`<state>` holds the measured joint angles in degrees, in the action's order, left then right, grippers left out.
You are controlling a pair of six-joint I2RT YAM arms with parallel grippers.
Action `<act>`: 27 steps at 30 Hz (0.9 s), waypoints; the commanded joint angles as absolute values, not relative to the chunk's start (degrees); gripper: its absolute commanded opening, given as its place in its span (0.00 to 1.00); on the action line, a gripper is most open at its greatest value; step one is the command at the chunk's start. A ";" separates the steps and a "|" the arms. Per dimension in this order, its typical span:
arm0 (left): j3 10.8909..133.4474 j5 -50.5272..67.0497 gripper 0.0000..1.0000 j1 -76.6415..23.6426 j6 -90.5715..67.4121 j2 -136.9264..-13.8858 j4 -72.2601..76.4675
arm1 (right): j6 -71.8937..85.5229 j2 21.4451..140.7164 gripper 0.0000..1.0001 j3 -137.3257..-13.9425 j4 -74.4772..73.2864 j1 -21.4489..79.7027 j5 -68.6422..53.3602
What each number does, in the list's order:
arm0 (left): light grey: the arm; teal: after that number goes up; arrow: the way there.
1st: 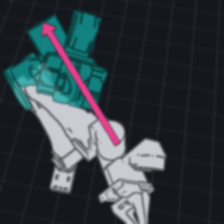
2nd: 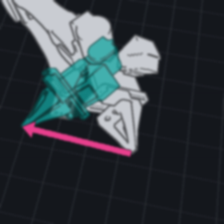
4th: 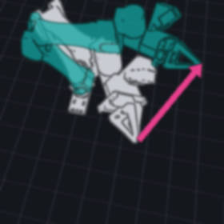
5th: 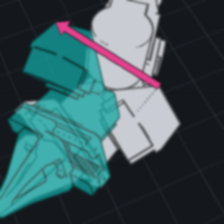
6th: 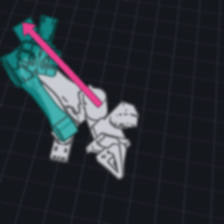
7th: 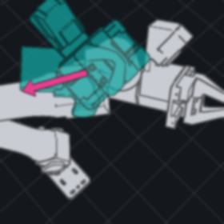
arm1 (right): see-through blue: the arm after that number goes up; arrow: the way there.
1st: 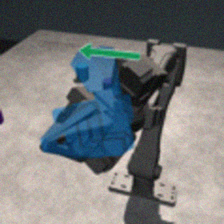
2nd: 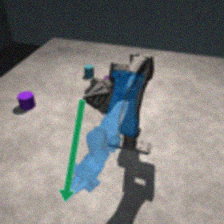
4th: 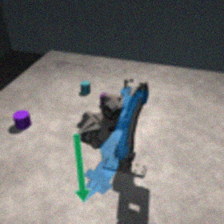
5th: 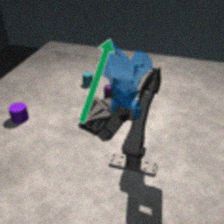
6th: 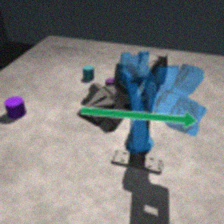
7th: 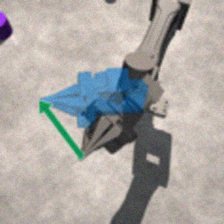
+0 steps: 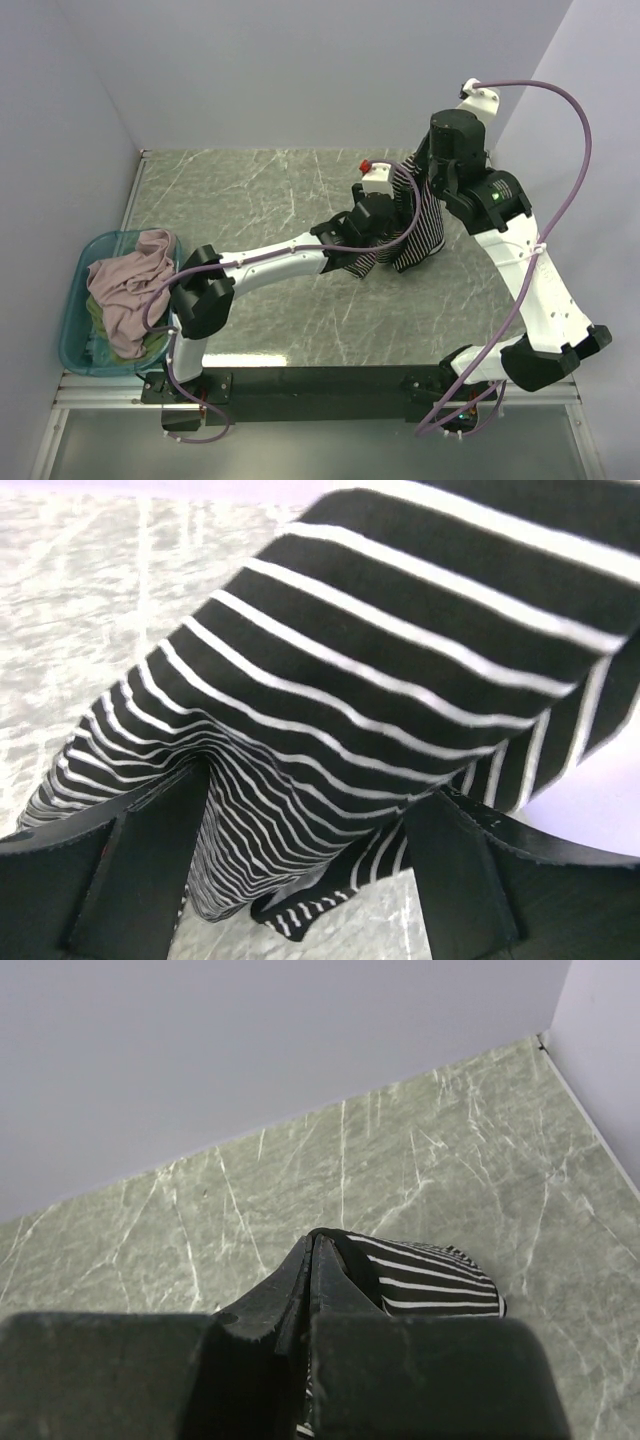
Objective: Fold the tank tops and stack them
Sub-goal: Flatten the tank top out
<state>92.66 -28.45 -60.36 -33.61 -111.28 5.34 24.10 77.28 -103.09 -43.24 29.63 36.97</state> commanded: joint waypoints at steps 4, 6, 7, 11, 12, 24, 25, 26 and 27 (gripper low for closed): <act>101.77 -36.82 0.82 -61.00 -33.66 -113.02 1.76 | 23.64 76.20 0.00 -106.08 -42.71 31.02 39.11; 104.23 -38.14 0.80 -61.00 -34.89 -114.16 0.18 | 23.56 75.94 0.00 -106.09 -42.89 31.55 39.64; 105.89 -39.62 0.78 -61.00 -35.24 -114.52 -0.96 | 23.64 75.94 0.00 -106.08 -42.98 31.47 39.73; 108.45 -41.92 0.68 -60.73 -35.95 -116.19 -5.26 | 23.29 75.32 0.00 -106.43 -43.15 31.46 40.34; 108.46 -42.18 0.65 -60.38 -36.47 -116.37 -5.62 | 23.12 75.15 0.00 -106.52 -42.98 31.38 40.52; 96.33 -41.13 0.41 -53.53 -39.81 -109.43 -6.59 | 22.41 74.44 0.00 -106.70 -41.92 30.94 42.01; 95.28 -41.31 0.39 -53.35 -39.73 -109.08 -6.42 | 22.41 74.53 0.00 -106.70 -41.84 30.94 41.84; 94.93 -41.31 0.36 -53.00 -39.64 -108.81 -6.33 | 22.33 74.62 0.00 -106.87 -41.75 30.76 41.66; 94.57 -41.40 0.34 -52.82 -39.99 -108.72 -6.59 | 22.41 74.53 0.00 -107.05 -41.66 30.50 41.66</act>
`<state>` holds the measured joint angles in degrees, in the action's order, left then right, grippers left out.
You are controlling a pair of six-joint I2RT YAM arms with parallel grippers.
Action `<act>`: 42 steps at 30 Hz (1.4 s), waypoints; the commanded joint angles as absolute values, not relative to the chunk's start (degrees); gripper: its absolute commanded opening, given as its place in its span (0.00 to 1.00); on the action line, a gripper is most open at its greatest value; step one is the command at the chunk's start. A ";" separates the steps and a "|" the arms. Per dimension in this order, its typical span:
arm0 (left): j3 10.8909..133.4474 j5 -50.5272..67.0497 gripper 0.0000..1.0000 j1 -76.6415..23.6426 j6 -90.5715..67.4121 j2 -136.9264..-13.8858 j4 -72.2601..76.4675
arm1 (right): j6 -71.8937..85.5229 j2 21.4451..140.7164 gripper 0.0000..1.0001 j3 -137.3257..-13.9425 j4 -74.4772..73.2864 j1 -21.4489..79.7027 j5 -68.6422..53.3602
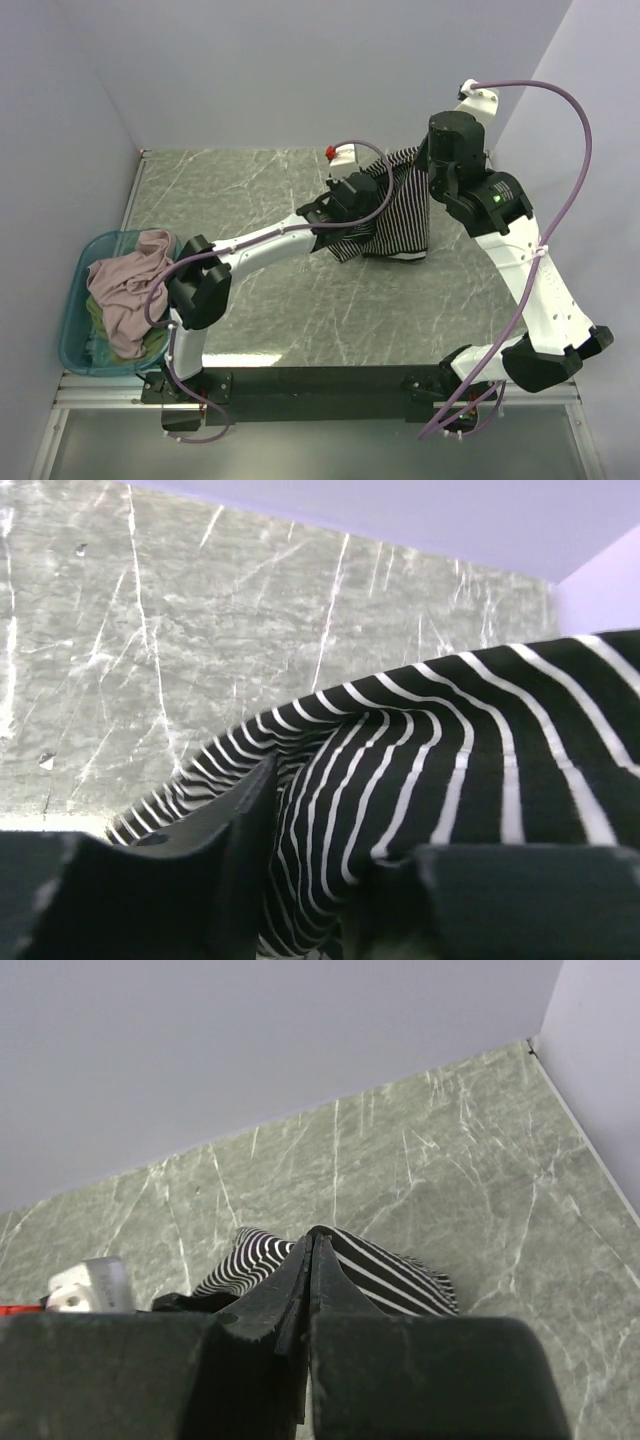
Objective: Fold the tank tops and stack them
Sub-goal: Flatten the tank top out
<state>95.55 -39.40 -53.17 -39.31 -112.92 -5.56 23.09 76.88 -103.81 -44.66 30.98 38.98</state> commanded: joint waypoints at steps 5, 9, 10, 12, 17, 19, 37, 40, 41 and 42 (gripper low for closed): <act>92.56 -41.84 0.29 -51.51 -40.52 -107.76 -6.86 | 22.24 74.71 0.00 -107.40 -41.40 30.06 41.05; 90.27 -42.36 0.25 -51.15 -40.25 -106.09 -6.94 | 22.32 75.15 0.00 -107.58 -41.05 29.27 40.34; 89.92 -42.71 0.25 -51.07 -40.25 -105.74 -7.20 | 22.32 75.32 0.00 -107.58 -41.04 28.83 40.25; 88.78 -42.45 0.20 -50.89 -40.25 -104.24 -7.56 | 22.41 75.58 0.00 -107.67 -40.52 28.22 39.56; 83.59 -42.45 0.18 -49.57 -40.17 -98.54 -8.17 | 23.38 76.90 0.00 -107.84 -39.03 23.65 36.13; 82.36 -42.36 0.16 -48.00 -40.08 -97.13 -8.88 | 23.47 77.87 0.00 -108.45 -38.41 22.68 34.46; 111.00 -24.00 0.02 -31.20 -20.58 -98.88 -5.70 | 15.03 91.93 0.00 -125.68 -23.82 17.23 26.54; 107.69 -22.42 0.03 -31.20 -20.56 -95.11 -9.31 | 15.46 90.89 0.00 -123.59 -25.48 17.23 25.23; 102.01 -21.28 0.03 -31.20 -22.22 -91.97 -9.84 | 15.99 89.92 0.00 -121.49 -26.53 17.23 24.96; 98.30 -20.40 0.03 -31.20 -23.80 -90.19 -10.89 | 16.52 88.87 0.00 -114.77 -26.63 17.23 23.66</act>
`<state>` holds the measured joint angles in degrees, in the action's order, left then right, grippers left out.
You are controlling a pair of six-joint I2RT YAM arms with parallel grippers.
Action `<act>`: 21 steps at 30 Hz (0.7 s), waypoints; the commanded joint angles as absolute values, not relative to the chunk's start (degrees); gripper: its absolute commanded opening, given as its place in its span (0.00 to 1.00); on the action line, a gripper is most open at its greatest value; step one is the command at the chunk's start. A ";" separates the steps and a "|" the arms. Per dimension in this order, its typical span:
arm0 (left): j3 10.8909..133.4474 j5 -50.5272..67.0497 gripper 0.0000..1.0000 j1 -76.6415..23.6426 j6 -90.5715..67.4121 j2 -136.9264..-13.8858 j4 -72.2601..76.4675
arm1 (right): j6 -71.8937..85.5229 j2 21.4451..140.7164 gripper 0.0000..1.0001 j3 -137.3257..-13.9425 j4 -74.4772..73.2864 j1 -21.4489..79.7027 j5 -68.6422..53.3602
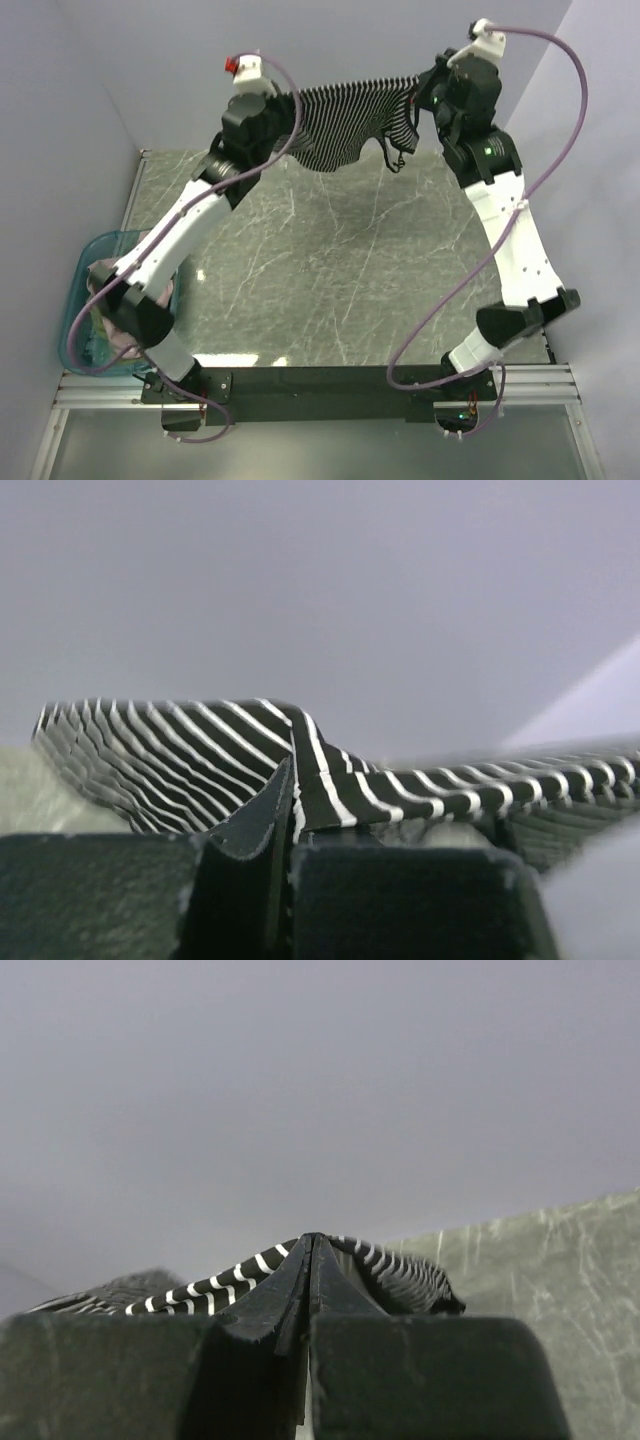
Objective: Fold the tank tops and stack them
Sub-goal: Flatten the tank top out
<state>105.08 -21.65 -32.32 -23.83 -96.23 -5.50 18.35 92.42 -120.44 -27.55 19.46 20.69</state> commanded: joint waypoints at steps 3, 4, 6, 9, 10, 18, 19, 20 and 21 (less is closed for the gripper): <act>82.39 -15.92 0.02 -31.29 -29.95 -83.25 -12.73 | 19.68 82.46 0.00 -95.72 -25.23 17.31 21.19; 78.44 -14.17 0.02 -31.29 -32.41 -80.36 -13.96 | 21.69 79.48 0.00 -90.67 -24.44 17.14 20.05; 67.89 -9.94 0.03 -31.46 -35.40 -77.88 -15.99 | 23.55 76.74 0.00 -77.17 -23.73 17.23 18.64; 58.02 -3.90 0.34 -31.46 -39.37 -73.84 -17.31 | 27.59 73.92 0.03 -64.22 -23.20 17.23 15.82; 56.70 -2.13 0.45 -31.46 -40.25 -72.35 -17.31 | 28.73 72.70 0.12 -61.99 -22.77 17.31 15.47; 60.02 -5.62 0.74 -31.38 -42.18 -69.26 -25.12 | 30.85 63.99 0.71 -53.71 -23.20 17.84 13.71; 60.46 -8.67 0.71 -31.38 -44.10 -69.43 -26.18 | 31.20 63.64 0.72 -53.27 -23.20 18.54 13.97; 60.47 -10.27 0.70 -31.38 -45.34 -69.69 -26.71 | 31.55 63.98 0.72 -52.74 -22.94 19.07 14.24; 60.03 -12.02 0.69 -31.20 -46.66 -70.13 -27.50 | 31.90 64.42 0.72 -51.69 -22.59 19.51 14.50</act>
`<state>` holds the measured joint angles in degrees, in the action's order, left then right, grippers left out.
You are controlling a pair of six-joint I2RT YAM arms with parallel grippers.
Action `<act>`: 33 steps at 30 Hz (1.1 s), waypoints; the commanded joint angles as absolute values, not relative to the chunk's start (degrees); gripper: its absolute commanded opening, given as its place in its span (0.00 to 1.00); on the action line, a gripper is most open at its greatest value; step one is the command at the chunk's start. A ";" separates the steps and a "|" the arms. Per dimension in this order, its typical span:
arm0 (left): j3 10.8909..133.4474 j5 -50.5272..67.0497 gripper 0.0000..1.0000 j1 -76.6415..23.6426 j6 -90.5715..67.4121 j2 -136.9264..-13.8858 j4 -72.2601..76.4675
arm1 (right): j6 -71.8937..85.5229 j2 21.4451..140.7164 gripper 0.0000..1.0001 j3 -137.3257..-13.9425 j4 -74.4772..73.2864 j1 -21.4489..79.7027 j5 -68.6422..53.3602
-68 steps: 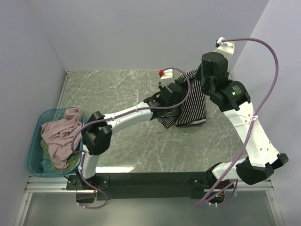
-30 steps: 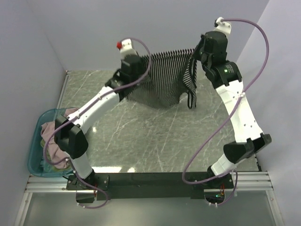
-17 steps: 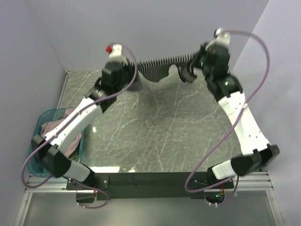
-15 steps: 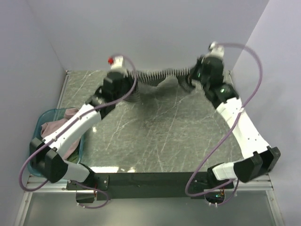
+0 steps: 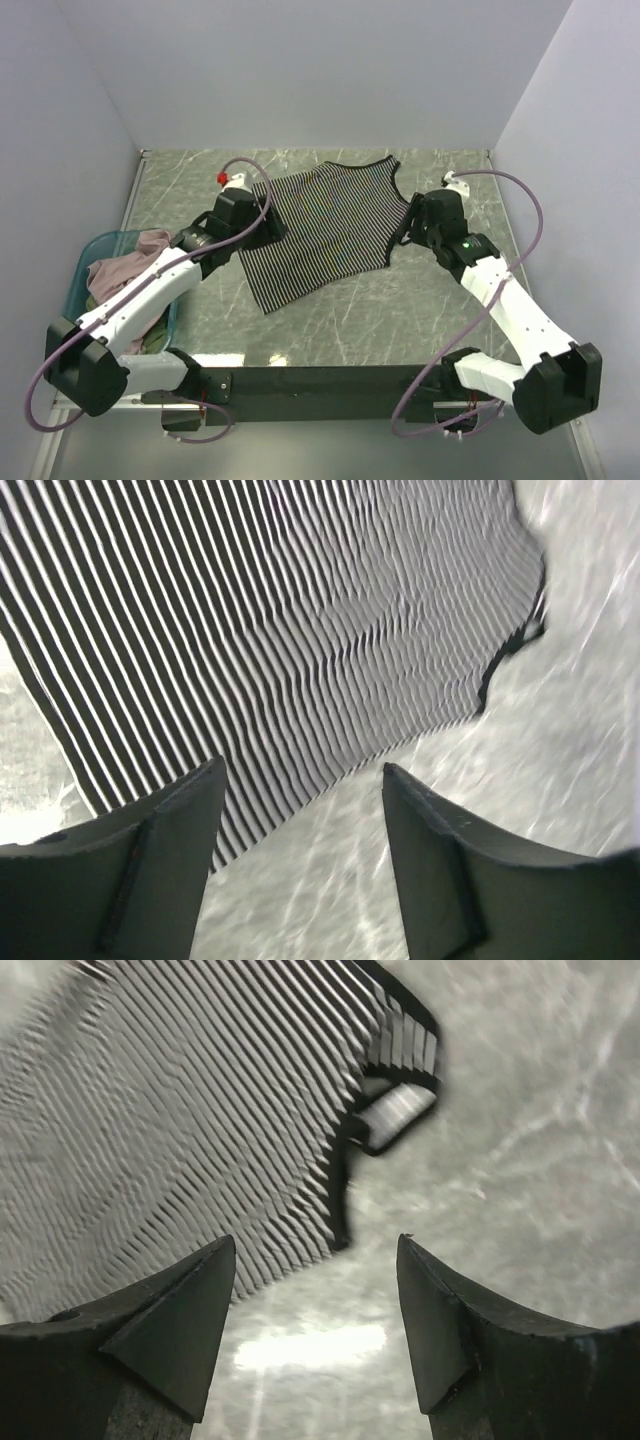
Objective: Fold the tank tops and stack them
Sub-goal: Flatten the tank top out
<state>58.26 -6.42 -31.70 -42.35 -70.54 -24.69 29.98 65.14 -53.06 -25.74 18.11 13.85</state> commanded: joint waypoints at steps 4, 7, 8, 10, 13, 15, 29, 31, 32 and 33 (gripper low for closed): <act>58.36 -10.64 0.55 -30.41 -53.59 -75.40 -27.16 | 34.18 70.21 0.72 -49.31 -18.31 20.92 15.82; 54.33 -7.48 0.51 -30.41 -57.64 -75.85 -24.09 | 34.89 76.17 0.72 -49.48 -16.26 20.04 18.09; 51.71 -7.30 0.51 -30.50 -58.70 -75.41 -23.56 | 34.89 77.85 0.72 -50.35 -16.00 19.08 18.45; 49.32 -6.42 0.51 -30.41 -60.46 -73.75 -22.77 | 35.33 81.89 0.72 -52.90 -15.12 17.85 19.51; 45.62 -5.45 0.51 -30.41 -61.26 -71.82 -22.94 | 36.21 85.24 0.72 -55.10 -13.72 14.77 19.60; 43.43 -3.53 0.49 -30.50 -61.35 -71.19 -22.42 | 37.26 86.57 0.70 -56.42 -13.36 11.97 19.34; 42.89 -4.13 0.41 -31.47 -60.64 -77.51 -24.17 | 37.79 98.78 0.51 -66.96 -16.78 5.01 18.46; 43.33 -4.48 0.41 -31.47 -61.25 -79.00 -24.61 | 37.62 100.71 0.51 -68.20 -17.49 4.83 18.11; 43.33 -4.31 0.41 -31.46 -61.09 -79.45 -24.26 | 37.62 101.24 0.51 -68.99 -17.49 4.83 17.93; 43.50 -4.65 0.41 -31.55 -61.43 -80.41 -24.26 | 37.53 102.47 0.51 -69.34 -17.49 4.92 17.76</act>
<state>41.71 -3.31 -31.31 -60.34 -78.83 -23.97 37.45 100.64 -66.15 -16.88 5.30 17.28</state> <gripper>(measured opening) 0.414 0.511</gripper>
